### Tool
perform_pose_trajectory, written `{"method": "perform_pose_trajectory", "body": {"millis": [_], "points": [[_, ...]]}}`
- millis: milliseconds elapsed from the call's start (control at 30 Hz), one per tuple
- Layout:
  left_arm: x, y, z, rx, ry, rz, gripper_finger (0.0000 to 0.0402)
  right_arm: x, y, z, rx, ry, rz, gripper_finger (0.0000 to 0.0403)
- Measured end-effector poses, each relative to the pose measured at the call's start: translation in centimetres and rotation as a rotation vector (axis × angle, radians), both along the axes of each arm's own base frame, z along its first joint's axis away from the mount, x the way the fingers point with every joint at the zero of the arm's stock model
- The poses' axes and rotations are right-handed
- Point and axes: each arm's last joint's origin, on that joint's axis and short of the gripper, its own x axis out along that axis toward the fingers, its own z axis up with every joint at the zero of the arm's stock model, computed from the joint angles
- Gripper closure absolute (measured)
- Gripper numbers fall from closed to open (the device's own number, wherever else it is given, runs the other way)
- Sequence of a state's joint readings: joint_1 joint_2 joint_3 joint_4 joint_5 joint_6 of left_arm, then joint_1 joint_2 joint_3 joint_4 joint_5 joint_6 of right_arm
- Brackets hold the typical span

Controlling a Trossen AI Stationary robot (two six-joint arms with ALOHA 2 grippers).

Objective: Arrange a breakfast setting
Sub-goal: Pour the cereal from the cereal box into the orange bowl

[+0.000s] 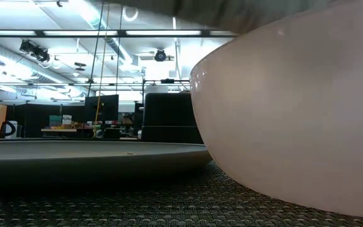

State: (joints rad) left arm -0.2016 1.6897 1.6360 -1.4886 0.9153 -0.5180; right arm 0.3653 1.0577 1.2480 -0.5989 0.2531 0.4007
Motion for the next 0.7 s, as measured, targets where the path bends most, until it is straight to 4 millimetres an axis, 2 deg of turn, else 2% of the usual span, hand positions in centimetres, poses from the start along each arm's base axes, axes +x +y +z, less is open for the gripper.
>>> {"method": "perform_pose_trajectory", "body": {"millis": [700], "points": [[0.11,0.79,0.01,0.000,0.006,0.021,0.0221,0.03,-0.02,0.03,-0.003,-0.005,-0.010,0.0300]]}}
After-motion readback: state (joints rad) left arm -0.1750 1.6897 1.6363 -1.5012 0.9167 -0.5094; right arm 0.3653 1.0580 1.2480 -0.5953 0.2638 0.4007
